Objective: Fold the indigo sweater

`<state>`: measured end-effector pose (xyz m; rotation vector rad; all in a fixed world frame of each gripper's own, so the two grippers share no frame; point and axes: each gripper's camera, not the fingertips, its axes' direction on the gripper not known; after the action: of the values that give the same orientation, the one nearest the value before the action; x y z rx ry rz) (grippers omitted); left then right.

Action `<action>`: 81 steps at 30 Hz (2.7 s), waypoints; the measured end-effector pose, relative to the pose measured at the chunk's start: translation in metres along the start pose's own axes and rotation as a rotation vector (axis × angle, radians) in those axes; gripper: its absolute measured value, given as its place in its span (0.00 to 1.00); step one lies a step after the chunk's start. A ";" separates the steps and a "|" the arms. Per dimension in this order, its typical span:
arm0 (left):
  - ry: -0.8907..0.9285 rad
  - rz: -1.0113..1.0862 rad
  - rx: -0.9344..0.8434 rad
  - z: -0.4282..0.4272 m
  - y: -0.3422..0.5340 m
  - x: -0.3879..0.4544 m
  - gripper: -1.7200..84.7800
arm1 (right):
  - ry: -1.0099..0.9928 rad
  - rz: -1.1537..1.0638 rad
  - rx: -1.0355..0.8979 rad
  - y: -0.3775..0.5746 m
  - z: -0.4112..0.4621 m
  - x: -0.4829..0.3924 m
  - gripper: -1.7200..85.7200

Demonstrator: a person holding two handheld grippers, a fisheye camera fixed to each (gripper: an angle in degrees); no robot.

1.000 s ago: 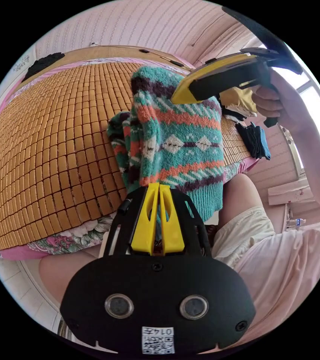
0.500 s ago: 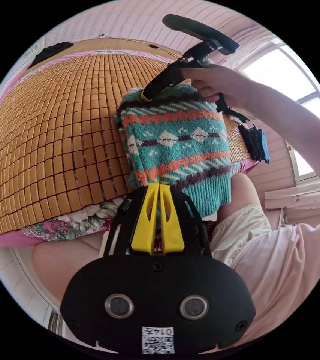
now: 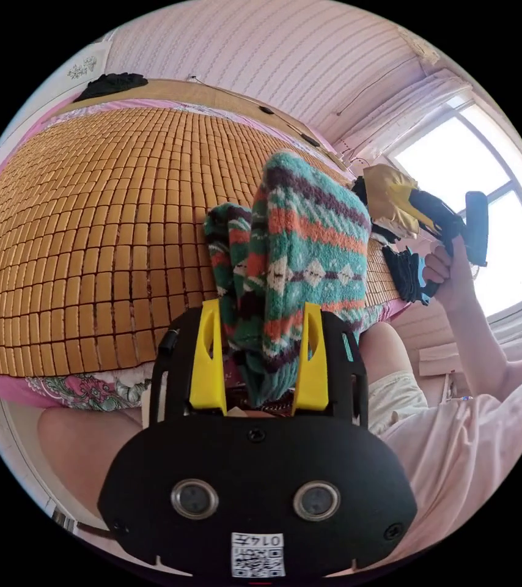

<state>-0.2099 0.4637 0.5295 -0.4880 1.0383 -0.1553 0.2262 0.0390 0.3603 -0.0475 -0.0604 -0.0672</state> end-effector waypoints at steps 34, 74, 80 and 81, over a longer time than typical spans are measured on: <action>0.425 0.396 -0.106 0.138 -0.080 0.247 0.13 | 0.146 -0.136 0.031 0.208 -0.302 0.112 0.13; -0.069 0.087 0.114 -0.121 0.121 0.148 0.08 | 0.078 0.187 0.031 0.276 -0.089 0.046 0.02; -0.113 -0.140 0.389 -0.246 0.199 0.048 0.09 | -0.156 -0.272 -0.331 0.182 0.066 -0.117 0.04; -0.122 -0.166 0.413 -0.258 0.209 0.036 0.09 | -0.161 -0.329 -0.360 0.174 0.080 -0.135 0.05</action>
<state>-0.4339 0.5541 0.2991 -0.2035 0.8171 -0.4719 0.0986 0.2256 0.4235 -0.4034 -0.2165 -0.4031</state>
